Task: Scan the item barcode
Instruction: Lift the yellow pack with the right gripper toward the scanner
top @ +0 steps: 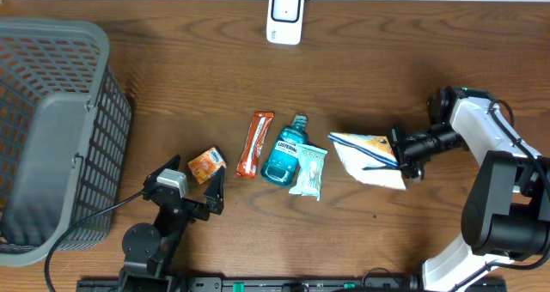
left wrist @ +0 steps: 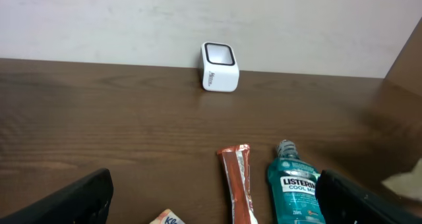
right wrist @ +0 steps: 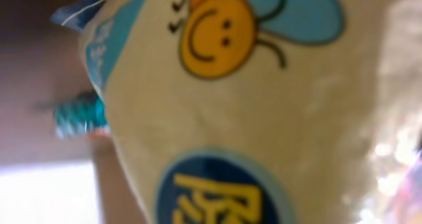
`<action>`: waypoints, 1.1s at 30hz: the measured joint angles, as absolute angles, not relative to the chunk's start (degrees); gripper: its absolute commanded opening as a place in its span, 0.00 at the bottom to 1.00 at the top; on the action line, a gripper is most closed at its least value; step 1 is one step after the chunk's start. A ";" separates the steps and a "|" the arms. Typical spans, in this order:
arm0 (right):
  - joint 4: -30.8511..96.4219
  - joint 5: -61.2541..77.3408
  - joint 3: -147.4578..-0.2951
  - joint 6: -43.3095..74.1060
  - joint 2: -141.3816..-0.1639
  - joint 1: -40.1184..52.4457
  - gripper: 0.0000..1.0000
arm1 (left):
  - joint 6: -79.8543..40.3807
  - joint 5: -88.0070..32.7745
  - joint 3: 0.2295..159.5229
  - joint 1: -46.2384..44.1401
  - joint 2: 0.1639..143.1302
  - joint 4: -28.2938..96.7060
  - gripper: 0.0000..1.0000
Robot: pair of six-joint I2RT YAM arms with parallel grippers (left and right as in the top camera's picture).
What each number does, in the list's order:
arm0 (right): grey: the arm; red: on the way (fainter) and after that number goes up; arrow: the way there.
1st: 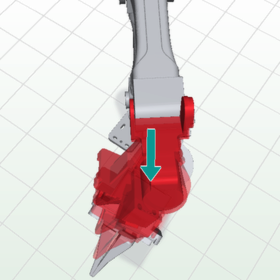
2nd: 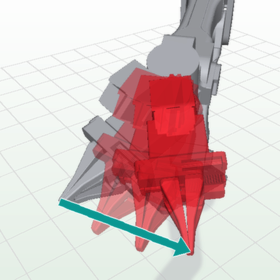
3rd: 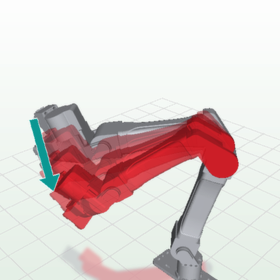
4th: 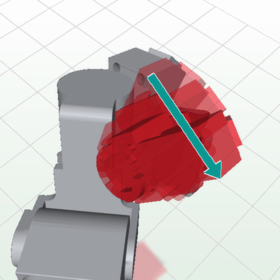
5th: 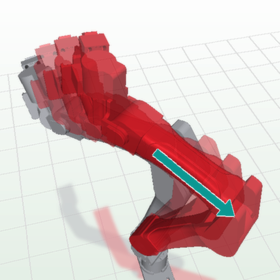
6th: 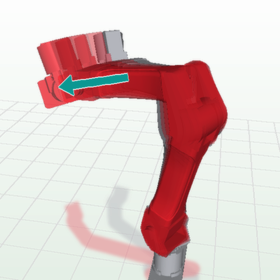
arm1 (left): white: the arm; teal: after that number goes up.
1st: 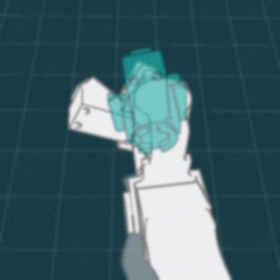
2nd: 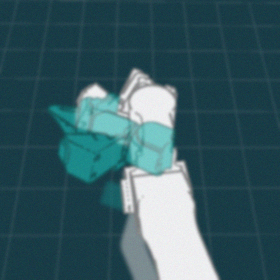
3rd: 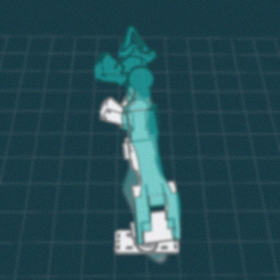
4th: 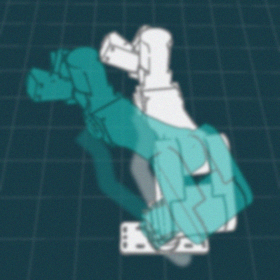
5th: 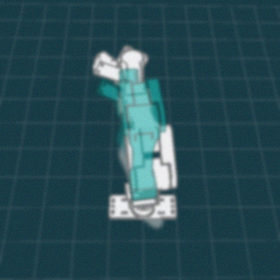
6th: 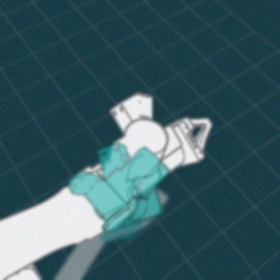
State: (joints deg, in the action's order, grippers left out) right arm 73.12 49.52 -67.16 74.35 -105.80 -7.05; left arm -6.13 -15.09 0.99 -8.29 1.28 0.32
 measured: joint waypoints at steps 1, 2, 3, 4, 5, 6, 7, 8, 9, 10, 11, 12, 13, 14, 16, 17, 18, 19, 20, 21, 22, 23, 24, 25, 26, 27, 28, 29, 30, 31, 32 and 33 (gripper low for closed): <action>70.94 50.24 -67.16 71.35 -105.80 -7.05 0.01 | -6.13 -15.09 0.99 -8.29 1.30 0.34 0.98; 67.96 51.40 -67.18 67.55 -105.80 -7.05 0.01 | -6.13 -15.09 0.99 -8.29 1.30 0.34 0.98; 65.63 52.31 -67.20 64.36 -105.80 -7.05 0.01 | -6.13 -15.09 1.02 -8.29 1.30 0.34 0.98; 64.75 52.56 -67.18 62.81 -105.80 -7.05 0.01 | -6.13 -15.09 1.02 -8.29 1.30 0.34 0.98; 61.04 52.93 -67.09 60.07 -105.80 -7.05 0.01 | -6.13 -15.09 1.02 -8.29 1.30 0.34 0.98; 59.37 52.80 -67.09 59.40 -105.80 -7.03 0.01 | -6.13 -15.09 1.02 -8.29 1.30 0.38 0.98; 54.87 51.88 -67.09 57.34 -105.82 -7.01 0.01 | -6.11 -15.09 1.02 -8.29 1.30 0.36 0.98; 53.67 51.35 -67.22 56.40 -105.82 -7.01 0.01 | -6.13 -15.07 1.02 -8.29 1.34 0.38 0.98; 52.49 49.41 -67.22 54.70 -105.82 -6.83 0.02 | -6.11 -15.09 1.02 -8.29 1.34 0.38 0.98; 52.12 46.96 -67.24 53.71 -105.82 -6.52 0.02 | -6.11 -15.09 1.02 -8.29 1.34 0.38 0.98; 52.01 45.50 -67.22 53.34 -105.82 -6.39 0.02 | -6.11 -15.07 1.02 -8.29 1.34 0.38 0.98; 52.23 42.72 -67.22 52.88 -105.82 -5.80 0.01 | -6.11 -15.07 1.02 -8.29 1.37 0.38 0.98; 52.80 39.46 -67.24 52.40 -105.82 -4.84 0.02 | -6.11 -15.09 1.02 -8.29 1.37 0.38 0.98; 53.45 36.77 -67.24 52.12 -105.82 -3.84 0.01 | -6.11 -15.09 1.04 -8.29 1.37 0.38 0.98; 54.98 32.01 -67.22 51.86 -105.82 -1.41 0.02 | -6.11 -15.07 1.04 -8.29 1.37 0.38 0.98; 55.53 30.15 -67.22 51.72 -105.82 0.01 0.02 | -6.11 -15.09 1.04 -8.29 1.37 0.38 0.98; 55.72 28.40 -67.22 51.64 -105.82 1.91 0.01 | -6.11 -15.09 1.04 -8.29 1.34 0.38 0.98; 55.96 27.35 -67.24 51.64 -105.82 3.68 0.02 | -6.11 -15.09 1.04 -8.29 1.37 0.38 0.98; 56.12 26.87 -67.29 51.66 -105.82 4.51 0.01 | -6.11 -15.09 1.04 -8.29 1.37 0.38 0.98; 57.34 26.33 -67.44 51.86 -105.82 6.31 0.01 | -6.11 -15.07 1.04 -8.29 1.37 0.38 0.98; 58.06 26.28 -67.44 51.92 -105.82 7.09 0.01 | -6.11 -15.07 1.04 -8.29 1.37 0.38 0.98; 59.27 26.11 -67.44 51.92 -105.82 7.97 0.01 | -6.13 -15.09 1.04 -8.29 1.37 0.38 0.98; 60.51 26.11 -67.44 51.90 -105.82 8.49 0.01 | -6.11 -15.09 1.04 -8.29 1.37 0.38 0.98; 62.00 26.11 -67.44 51.77 -105.82 9.21 0.01 | -6.11 -15.09 1.04 -8.29 1.37 0.38 0.98; 63.35 26.15 -67.51 51.59 -105.82 9.65 0.01 | -6.11 -15.09 1.04 -8.29 1.37 0.38 0.98; 67.13 26.09 -67.64 50.92 -105.82 10.37 0.01 | -6.11 -15.09 1.04 -8.29 1.37 0.40 0.98; 69.43 26.13 -67.66 50.50 -105.82 10.81 0.01 | -6.11 -15.07 1.04 -8.29 1.37 0.40 0.98; 71.26 26.13 -67.66 50.02 -105.82 11.07 0.01 | -6.11 -15.09 1.04 -8.29 1.37 0.40 0.98; 74.43 25.85 -67.72 48.86 -105.82 11.33 0.01 | -6.11 -15.07 1.04 -8.29 1.37 0.40 0.98; 74.94 25.85 -67.72 48.45 -105.82 11.27 0.01 | -6.11 -15.09 1.04 -8.29 1.37 0.40 0.98; 75.61 26.22 -67.75 47.42 -105.82 11.00 0.01 | -6.11 -15.07 1.04 -8.29 1.37 0.40 0.98; 76.31 29.28 -67.83 45.23 -105.82 10.48 0.02 | -6.11 -15.09 1.04 -8.29 1.37 0.40 0.98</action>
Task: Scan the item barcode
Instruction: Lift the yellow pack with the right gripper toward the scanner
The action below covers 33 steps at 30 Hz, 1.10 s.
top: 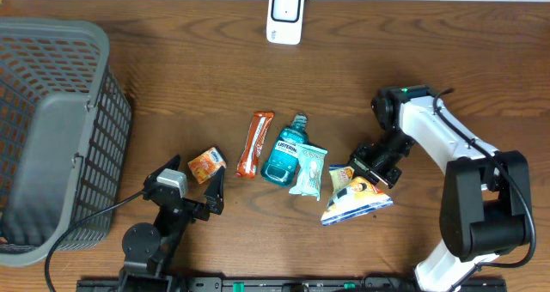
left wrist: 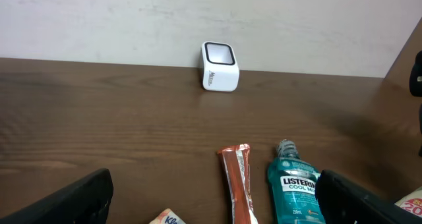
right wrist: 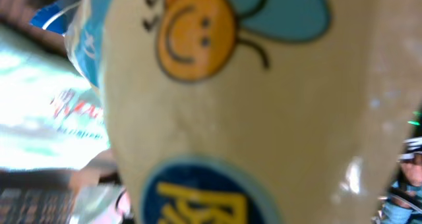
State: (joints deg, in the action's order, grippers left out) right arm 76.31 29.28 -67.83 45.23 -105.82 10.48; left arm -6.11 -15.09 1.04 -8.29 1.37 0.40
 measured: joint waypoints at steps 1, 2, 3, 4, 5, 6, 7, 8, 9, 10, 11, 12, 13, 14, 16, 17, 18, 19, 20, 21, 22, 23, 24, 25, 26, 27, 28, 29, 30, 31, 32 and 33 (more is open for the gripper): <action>76.79 32.27 -67.96 43.70 -105.82 10.11 0.02 | -6.11 -15.07 1.04 -8.29 1.37 0.40 0.98; 77.67 36.27 -68.14 42.59 -105.82 9.56 0.02 | -6.11 -15.07 1.04 -8.29 1.37 0.40 0.98; 78.59 40.12 -68.42 41.67 -105.82 9.04 0.02 | -6.13 -15.07 1.04 -8.29 1.39 0.40 0.98; 79.70 44.23 -68.71 40.97 -105.82 8.47 0.02 | -6.11 -15.09 1.06 -8.29 1.39 0.40 0.98; 81.28 48.97 -68.95 40.32 -105.82 7.79 0.01 | -6.11 -15.09 1.06 -8.29 1.39 0.40 0.98; 83.02 52.49 -69.04 39.83 -105.82 7.31 0.02 | -6.11 -15.09 1.06 -8.29 1.39 0.40 0.98; 84.58 54.92 -69.10 39.57 -105.82 7.01 0.01 | -6.11 -15.09 1.06 -8.29 1.39 0.40 0.98; 86.30 56.95 -69.17 39.27 -105.82 6.76 0.02 | -6.11 -15.09 1.06 -8.29 1.39 0.43 0.98; 88.36 58.63 -69.19 38.98 -105.82 6.50 0.02 | -6.13 -15.09 1.06 -8.29 1.39 0.40 0.98; 90.11 60.12 -69.19 38.72 -105.82 6.26 0.02 | -6.11 -15.09 1.06 -8.29 1.39 0.40 0.98; 90.74 60.75 -69.21 38.70 -105.82 6.15 0.01 | -6.11 -15.09 1.06 -8.29 1.39 0.43 0.98; 91.61 61.49 -69.21 38.52 -105.82 6.11 0.02 | -6.11 -15.09 1.06 -8.29 1.39 0.40 0.98; 92.71 62.06 -69.23 38.46 -105.82 6.11 0.02 | -6.11 -15.09 1.06 -8.29 1.39 0.40 0.98; 93.56 62.41 -69.25 38.35 -105.82 6.11 0.02 | -6.11 -15.09 1.06 -8.29 1.39 0.43 0.98; 95.59 63.35 -69.28 38.26 -105.82 6.11 0.02 | -6.11 -15.09 1.06 -8.29 1.39 0.40 0.98; 96.38 63.53 -69.28 38.17 -105.82 6.11 0.02 | -6.11 -15.09 1.06 -8.29 1.39 0.43 0.98; 96.95 63.83 -69.28 37.93 -105.82 6.11 0.02 | -6.11 -15.09 1.06 -8.29 1.39 0.40 0.98; 97.19 64.75 -69.28 37.28 -105.82 6.11 0.01 | -6.11 -15.09 1.06 -8.29 1.39 0.40 0.98; 97.17 65.41 -69.28 36.64 -105.82 6.11 0.01 | -6.11 -15.07 1.06 -8.29 1.39 0.40 0.98; 97.25 66.02 -69.28 36.25 -105.82 6.11 0.01 | -6.11 -15.09 1.06 -8.29 1.39 0.40 0.98; 97.17 66.74 -69.28 35.77 -105.82 6.11 0.01 | -6.11 -15.07 1.06 -8.29 1.39 0.40 0.98; 97.03 66.96 -69.28 35.66 -105.82 6.11 0.01 | -6.11 -15.09 1.06 -8.29 1.39 0.43 0.98; 96.29 67.29 -69.28 35.55 -105.82 6.11 0.01 | -6.11 -15.09 1.06 -8.29 1.39 0.40 0.98; 92.97 67.57 -69.38 35.73 -105.80 6.11 0.01 | -6.11 -15.09 1.06 -8.29 1.39 0.40 0.98; 87.83 67.18 -69.23 37.19 -105.75 6.13 0.01 | -6.11 -15.07 1.06 -8.29 1.41 0.40 0.98; 84.73 67.05 -69.41 37.93 -105.71 6.13 0.01 | -6.13 -15.07 1.06 -8.29 1.41 0.40 0.98; 79.77 66.61 -69.43 40.01 -105.86 6.13 0.01 | -6.13 -15.05 1.06 -8.29 1.43 0.43 0.98; 75.75 65.54 -69.45 41.54 -105.84 6.13 0.01 | -6.11 -15.07 1.06 -8.29 1.45 0.40 0.98; 71.92 64.79 -69.45 42.92 -105.84 6.13 0.01 | -6.09 -15.09 1.08 -8.29 1.45 0.45 0.98; 67.02 63.22 -69.52 44.60 -105.84 6.13 0.01 | -6.07 -15.07 1.08 -8.29 1.45 0.47 0.98; 62.70 61.91 -69.49 45.69 -105.84 6.13 0.01 | -6.07 -15.07 1.08 -8.29 1.45 0.49 0.98; 59.81 61.34 -69.47 46.35 -105.84 6.15 0.01 | -6.09 -15.07 1.10 -8.29 1.45 0.47 0.98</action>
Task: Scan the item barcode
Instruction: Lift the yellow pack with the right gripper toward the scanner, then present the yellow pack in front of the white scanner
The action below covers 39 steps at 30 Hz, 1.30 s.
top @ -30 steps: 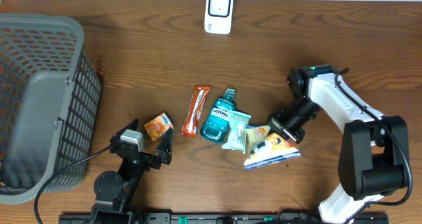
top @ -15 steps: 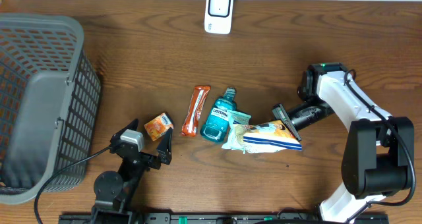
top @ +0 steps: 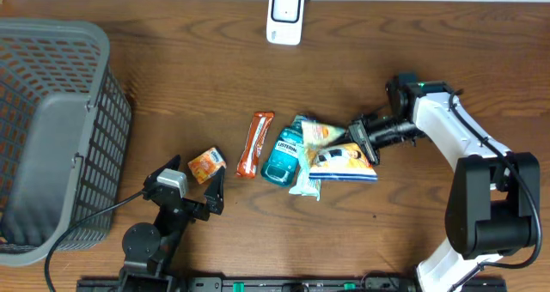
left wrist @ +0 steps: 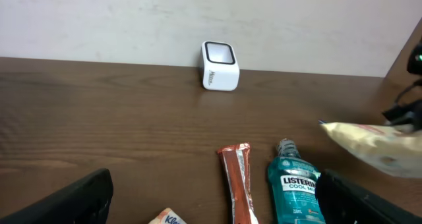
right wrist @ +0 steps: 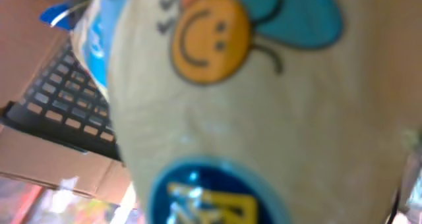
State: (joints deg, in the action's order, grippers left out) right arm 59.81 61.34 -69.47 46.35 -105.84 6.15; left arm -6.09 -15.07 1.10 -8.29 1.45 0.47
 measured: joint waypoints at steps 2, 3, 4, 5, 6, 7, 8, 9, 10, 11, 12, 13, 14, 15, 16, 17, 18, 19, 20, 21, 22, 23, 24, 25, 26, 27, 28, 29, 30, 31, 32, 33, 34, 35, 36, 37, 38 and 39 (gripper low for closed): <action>52.23 59.37 -69.41 47.16 -105.86 6.26 0.01 | -6.02 -15.07 1.10 -8.29 1.45 0.54 0.98; 46.50 57.65 -69.38 47.68 -105.86 6.46 0.01 | -6.00 -15.09 1.13 -8.29 1.45 0.58 0.98; 40.97 55.44 -69.45 48.03 -105.86 6.61 0.01 | -5.96 -15.09 1.13 -8.29 1.45 0.58 0.98; 36.93 53.76 -69.47 48.27 -105.86 6.83 0.01 | -5.98 -15.07 1.13 -8.29 1.45 0.56 0.98; 30.09 51.07 -69.45 48.66 -105.86 7.33 0.01 | -5.96 -15.09 1.15 -8.29 1.45 0.60 0.98; 27.94 49.82 -69.60 48.64 -105.86 7.64 0.01 | -5.96 -15.07 1.15 -8.29 1.45 0.62 0.98; 22.79 48.16 -69.38 48.77 -105.84 8.29 0.01 | -5.96 -15.09 1.17 -8.29 1.45 0.64 0.98; 19.18 47.42 -69.28 48.75 -105.89 8.82 0.01 | -5.91 -15.09 1.17 -8.29 1.45 0.62 0.98; 15.27 45.91 -69.25 49.06 -105.93 9.41 0.01 | -5.98 -15.09 1.17 -8.29 1.52 0.64 0.98; 11.94 45.17 -69.34 49.21 -105.93 10.15 0.01 | -5.93 -15.07 1.17 -8.29 1.52 0.67 0.98; 8.82 44.27 -69.38 49.71 -105.93 10.96 0.01 | -5.91 -15.09 1.17 -8.29 1.52 0.64 0.98; 7.20 43.55 -69.43 50.22 -105.93 11.60 0.01 | -5.93 -15.09 1.17 -8.29 1.52 0.64 0.98; 5.13 42.19 -69.43 51.03 -105.93 12.64 0.01 | -5.93 -15.09 1.17 -8.29 1.52 0.64 0.98; 4.25 41.47 -69.43 51.46 -105.93 13.13 0.01 | -5.96 -15.09 1.17 -8.29 1.52 0.64 0.98; 3.62 40.73 -69.43 51.83 -105.93 13.50 0.01 | -5.93 -15.09 1.17 -8.29 1.52 0.64 0.98; 2.83 39.03 -69.45 52.58 -106.04 14.06 0.01 | -5.96 -15.09 1.17 -8.29 1.52 0.64 0.98; 2.61 37.89 -69.58 53.21 -106.26 14.24 0.01 | -5.93 -15.09 1.17 -8.29 1.52 0.64 0.98; 1.76 36.12 -70.46 53.95 -107.18 14.26 0.01 | -5.96 -15.09 1.17 -8.29 1.52 0.64 0.98; 1.48 35.38 -72.34 54.83 -108.71 14.17 0.01 | -5.96 -15.09 1.17 -8.29 1.50 0.64 0.98; 1.15 34.92 -73.43 55.13 -109.65 14.15 0.01 | -5.96 -15.07 1.17 -8.29 1.52 0.67 0.98; 1.28 34.46 -75.75 55.61 -111.48 14.15 0.01 | -5.96 -15.09 1.17 -8.29 1.52 0.67 0.98; 1.17 34.35 -78.52 56.31 -113.84 14.15 0.01 | -5.93 -15.09 1.17 -8.29 1.52 0.64 0.98; 1.28 34.37 -80.01 56.51 -114.91 14.15 0.01 | -5.93 -15.11 1.17 -8.29 1.52 0.67 0.98; 1.30 34.63 -82.61 57.08 -117.08 14.15 0.01 | -5.93 -15.09 1.17 -8.29 1.52 0.64 0.98; 1.15 34.87 -85.06 57.54 -119.13 14.15 0.01 | -5.96 -15.09 1.17 -8.29 1.52 0.64 0.98; 1.15 35.18 -88.27 58.50 -121.97 14.15 0.01 | -5.93 -15.09 1.17 -8.29 1.52 0.67 0.98; 1.17 35.35 -90.59 59.33 -124.05 14.15 0.01 | -5.96 -15.09 1.17 -8.29 1.52 0.67 0.98; 1.30 35.51 -92.82 60.16 -126.15 14.15 0.01 | -5.96 -15.09 1.17 -8.29 1.52 0.67 0.98; 1.54 35.68 -95.00 61.04 -127.92 14.15 0.01 | -5.93 -15.09 1.17 -8.29 1.52 0.64 0.98; 1.43 35.77 -97.91 61.87 -130.21 14.15 0.01 | -5.93 -15.09 1.17 -8.29 1.52 0.67 0.98; 1.41 35.81 -101.03 62.85 -132.60 14.15 0.01 | -5.96 -15.09 1.17 -8.29 1.52 0.64 0.98; 1.26 35.88 -103.63 63.83 -134.67 14.15 0.01 | -5.93 -15.09 1.17 -8.29 1.52 0.64 0.98; 1.45 35.99 -105.58 64.47 -136.07 14.15 0.01 | -5.96 -15.09 1.17 -8.29 1.52 0.67 0.98; 1.45 36.05 -108.38 65.39 -138.15 14.17 0.01 | -5.93 -15.09 1.17 -8.29 1.52 0.67 0.98; 1.61 36.10 -111.07 66.22 -140.03 14.22 0.01 | -5.96 -15.09 1.17 -8.29 1.52 0.67 0.98; 3.42 36.03 -113.16 67.11 -141.36 14.24 0.01 | -5.96 -15.09 1.17 -8.29 1.52 0.67 0.98; 3.81 35.99 -113.86 67.40 -141.91 14.28 0.01 | -5.93 -15.09 1.17 -8.29 1.52 0.64 0.98; 4.97 35.75 -114.48 67.70 -142.15 14.31 0.01 | -5.96 -15.09 1.17 -8.29 1.52 0.64 0.98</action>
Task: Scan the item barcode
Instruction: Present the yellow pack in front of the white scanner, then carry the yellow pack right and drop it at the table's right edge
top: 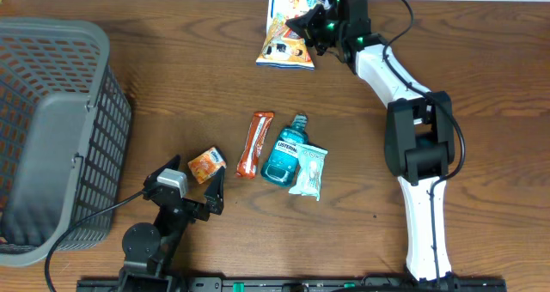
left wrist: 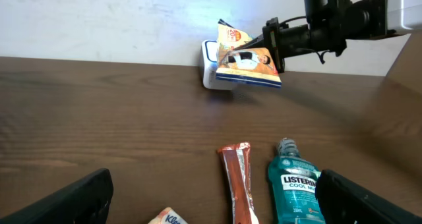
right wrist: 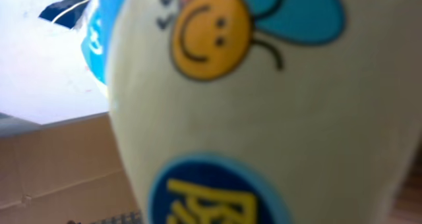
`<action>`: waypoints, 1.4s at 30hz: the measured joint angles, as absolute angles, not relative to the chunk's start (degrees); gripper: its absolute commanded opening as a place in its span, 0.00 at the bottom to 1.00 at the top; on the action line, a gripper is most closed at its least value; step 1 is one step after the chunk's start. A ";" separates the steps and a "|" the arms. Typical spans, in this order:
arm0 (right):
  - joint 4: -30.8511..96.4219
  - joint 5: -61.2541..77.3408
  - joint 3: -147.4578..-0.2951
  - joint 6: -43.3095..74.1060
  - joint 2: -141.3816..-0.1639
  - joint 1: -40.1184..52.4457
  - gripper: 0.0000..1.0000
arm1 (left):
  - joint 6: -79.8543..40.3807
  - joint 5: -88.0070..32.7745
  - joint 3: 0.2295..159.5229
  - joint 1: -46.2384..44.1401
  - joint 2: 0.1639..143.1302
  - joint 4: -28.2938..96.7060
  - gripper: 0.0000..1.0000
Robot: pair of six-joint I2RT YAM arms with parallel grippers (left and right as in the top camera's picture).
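Observation:
A snack bag (top: 286, 30) with a bee drawing hangs over the white scanner at the table's far edge, my right gripper (top: 311, 21) shut on its right side. From overhead the scanner is hidden under the bag. In the left wrist view a corner of the scanner (left wrist: 210, 76) shows behind the bag (left wrist: 247, 56). The bag (right wrist: 224, 118) fills the right wrist view and hides the fingers. Near the front edge my left gripper (top: 196, 182) rests open, holding nothing.
A grey mesh basket (top: 60, 129) stands at the left. Mid-table lie a red snack bar (top: 254, 143), a teal Listerine bottle (top: 284, 155) and a pale green packet (top: 309, 170). A small orange tissue packet (top: 206, 165) lies by the left gripper's fingers.
My right gripper has gone from mid-table, beside the Listerine bottle, to the far edge, carrying the snack bag, which now covers the scanner. The left arm has not moved.
My right gripper held the snack bag at the right of the table. Then the bag was lower, near the green packet, then over the bottle at mid-table. Now it hangs above the scanner at the back. The left gripper stayed open and still throughout.

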State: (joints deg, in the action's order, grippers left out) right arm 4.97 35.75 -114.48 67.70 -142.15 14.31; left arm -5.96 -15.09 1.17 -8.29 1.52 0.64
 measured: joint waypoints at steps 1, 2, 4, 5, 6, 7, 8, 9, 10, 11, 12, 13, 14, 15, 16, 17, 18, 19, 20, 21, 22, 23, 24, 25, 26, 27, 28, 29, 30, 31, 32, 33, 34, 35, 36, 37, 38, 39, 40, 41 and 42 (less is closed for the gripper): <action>6.74 35.14 -114.65 68.03 -142.23 14.39 0.01 | -5.93 -15.09 1.17 -8.29 1.52 0.67 0.98; 7.51 34.96 -114.69 68.20 -142.23 14.44 0.01 | -5.93 -15.09 1.17 -8.29 1.52 0.64 0.98; 8.01 34.87 -114.74 68.51 -142.23 14.44 0.01 | -5.96 -15.09 1.17 -8.29 1.52 0.67 0.98; 8.25 34.87 -114.87 68.66 -142.23 14.46 0.01 | -5.93 -15.09 1.17 -8.29 1.52 0.64 0.98; 8.51 34.89 -115.11 68.71 -142.23 14.50 0.01 | -5.93 -15.09 1.17 -8.29 1.52 0.67 0.98; 8.69 34.92 -115.20 68.73 -142.23 14.55 0.01 | -5.96 -15.09 1.17 -8.29 1.52 0.64 0.98; 8.82 34.98 -115.26 68.84 -142.23 14.61 0.01 | -5.96 -15.09 1.17 -8.29 1.52 0.67 0.98; 9.08 35.22 -115.35 68.86 -142.23 14.61 0.01 | -5.93 -15.09 1.17 -8.29 1.52 0.64 0.98; 9.39 35.46 -115.35 68.86 -142.23 14.66 0.01 | -5.96 -15.09 1.17 -8.29 1.52 0.67 0.98; 10.41 35.77 -115.44 68.66 -142.23 14.70 0.01 | -5.93 -15.09 1.17 -8.29 1.52 0.64 0.98; 12.23 36.07 -115.57 68.18 -142.23 14.81 0.01 | -5.96 -15.07 1.17 -8.29 1.52 0.64 0.98; 13.52 36.25 -115.63 67.85 -142.21 14.85 0.01 | -5.93 -15.09 1.17 -8.29 1.52 0.67 0.98; 16.84 36.36 -115.77 66.46 -142.19 14.94 0.01 | -5.96 -15.09 1.17 -8.29 1.52 0.67 0.98; 20.23 36.36 -115.77 65.28 -141.86 14.98 0.01 | -5.96 -15.09 1.17 -8.29 1.52 0.67 0.98; 22.92 36.01 -115.79 64.10 -141.45 15.03 0.01 | -5.96 -15.09 1.17 -8.29 1.50 0.64 0.98; 26.20 35.42 -115.77 62.81 -140.68 15.09 0.01 | -5.91 -15.09 1.17 -8.29 1.52 0.67 0.98; 31.83 33.69 -115.77 60.90 -139.26 15.14 0.01 | -5.96 -15.09 1.17 -8.29 1.52 0.64 0.98; 35.35 32.40 -115.61 59.70 -137.82 15.14 0.01 | -5.96 -15.09 1.17 -8.29 1.52 0.64 0.98; 38.28 31.00 -115.63 58.61 -136.38 15.09 0.01 | -5.93 -15.09 1.17 -8.29 1.52 0.69 0.98; 42.00 28.86 -115.63 57.08 -134.47 15.05 0.01 | -5.93 -15.07 1.19 -8.29 1.52 0.69 0.98; 45.91 26.74 -115.61 55.68 -131.46 14.85 0.01 | -5.93 -15.11 1.19 -8.29 1.50 0.69 0.98; 49.30 24.53 -115.61 54.50 -128.66 14.66 0.01 | -5.91 -15.07 1.21 -8.29 1.50 0.71 0.98; 52.66 22.41 -115.63 53.30 -125.80 14.37 0.01 | -5.91 -15.09 1.21 -8.29 1.50 0.71 0.98; 55.37 20.38 -115.68 52.45 -123.15 14.00 0.01 | -5.93 -15.09 1.21 -8.29 1.50 0.71 0.98; 58.74 17.91 -115.87 51.33 -120.16 13.52 0.01 | -5.96 -15.09 1.21 -8.29 1.50 0.73 0.98; 61.30 15.75 -116.07 50.78 -117.86 13.04 0.01 | -5.96 -15.07 1.21 -8.29 1.52 0.75 0.98; 64.66 12.27 -116.44 50.00 -114.80 12.12 0.01 | -5.93 -15.07 1.21 -8.29 1.50 0.73 0.98; 69.69 5.63 -116.97 49.08 -111.07 10.24 0.01 | -5.96 -15.07 1.21 -8.29 1.52 0.73 0.98; 70.54 4.49 -117.19 49.04 -110.52 9.63 0.01 | -5.93 -15.09 1.21 -8.29 1.50 0.71 0.98; 74.65 -0.75 -117.45 48.97 -109.40 7.92 0.01 | -5.96 -15.07 1.21 -8.29 1.52 0.75 0.98; 77.62 -4.82 -117.45 49.17 -109.10 6.15 0.01 | -5.93 -15.09 1.21 -8.29 1.52 0.73 0.98; 80.47 -9.52 -117.34 49.74 -109.23 3.66 0.01 | -5.93 -15.07 1.21 -8.29 1.52 0.73 0.98; 81.60 -11.94 -117.12 50.11 -109.43 2.26 0.01 | -5.93 -15.07 1.21 -8.29 1.52 0.73 0.98; 82.17 -15.46 -116.33 50.85 -109.65 -0.23 0.01 | -5.96 -15.09 1.21 -8.29 1.52 0.73 0.98; 82.32 -18.33 -115.48 51.44 -109.73 -2.28 0.01 | -5.93 -15.07 1.21 -8.29 1.52 0.75 0.98; 82.13 -20.38 -114.67 51.94 -109.82 -4.25 0.01 | -5.96 -15.09 1.21 -8.29 1.52 0.73 0.98; 81.89 -22.87 -113.69 52.45 -109.91 -6.17 0.01 | -5.93 -15.07 1.21 -8.29 1.52 0.75 0.98; 80.93 -25.30 -112.20 53.06 -109.91 -8.45 0.01 | -5.93 -15.09 1.21 -8.29 1.52 0.75 0.98; 79.75 -27.55 -110.56 53.58 -109.91 -10.50 0.02 | -5.93 -15.09 1.21 -8.29 1.52 0.73 0.98; 78.15 -29.28 -108.60 53.84 -109.91 -12.34 0.05 | -5.96 -15.07 1.21 -8.29 1.52 0.75 0.98; 76.16 -31.03 -105.91 54.26 -109.95 -14.61 0.12 | -5.93 -15.09 1.21 -8.29 1.52 0.73 0.98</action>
